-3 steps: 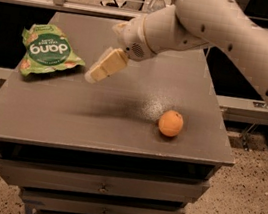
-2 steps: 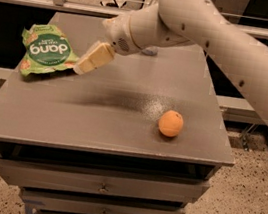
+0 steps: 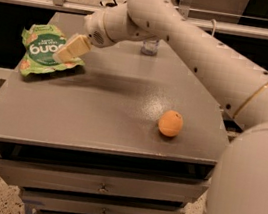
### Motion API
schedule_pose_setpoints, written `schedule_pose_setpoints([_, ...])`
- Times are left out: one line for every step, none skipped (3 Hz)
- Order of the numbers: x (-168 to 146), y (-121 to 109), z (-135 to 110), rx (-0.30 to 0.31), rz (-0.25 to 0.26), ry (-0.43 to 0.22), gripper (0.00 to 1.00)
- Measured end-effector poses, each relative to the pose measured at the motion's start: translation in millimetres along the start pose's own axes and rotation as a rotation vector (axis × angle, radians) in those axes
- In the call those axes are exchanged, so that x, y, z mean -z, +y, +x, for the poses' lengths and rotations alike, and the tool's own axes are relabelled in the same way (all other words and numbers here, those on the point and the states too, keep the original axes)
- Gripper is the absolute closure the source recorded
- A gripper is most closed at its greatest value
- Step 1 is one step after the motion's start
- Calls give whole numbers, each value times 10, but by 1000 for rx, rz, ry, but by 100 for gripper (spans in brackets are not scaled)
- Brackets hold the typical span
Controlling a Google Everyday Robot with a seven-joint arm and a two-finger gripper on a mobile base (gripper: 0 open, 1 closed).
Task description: Move green rice chip bag near orange
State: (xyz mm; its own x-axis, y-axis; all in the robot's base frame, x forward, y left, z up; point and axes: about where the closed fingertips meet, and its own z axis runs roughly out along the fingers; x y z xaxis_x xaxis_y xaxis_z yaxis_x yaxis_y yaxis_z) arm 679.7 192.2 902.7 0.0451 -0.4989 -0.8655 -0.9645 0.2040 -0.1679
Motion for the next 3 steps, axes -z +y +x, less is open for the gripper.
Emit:
schedule_pose_setpoints([-309, -62, 16, -31, 1, -7, 0])
schedule_pose_setpoints([-537, -116, 58, -69, 4, -14, 0])
schedule_pose_setpoints([-708, -81, 80, -94, -14, -23, 11])
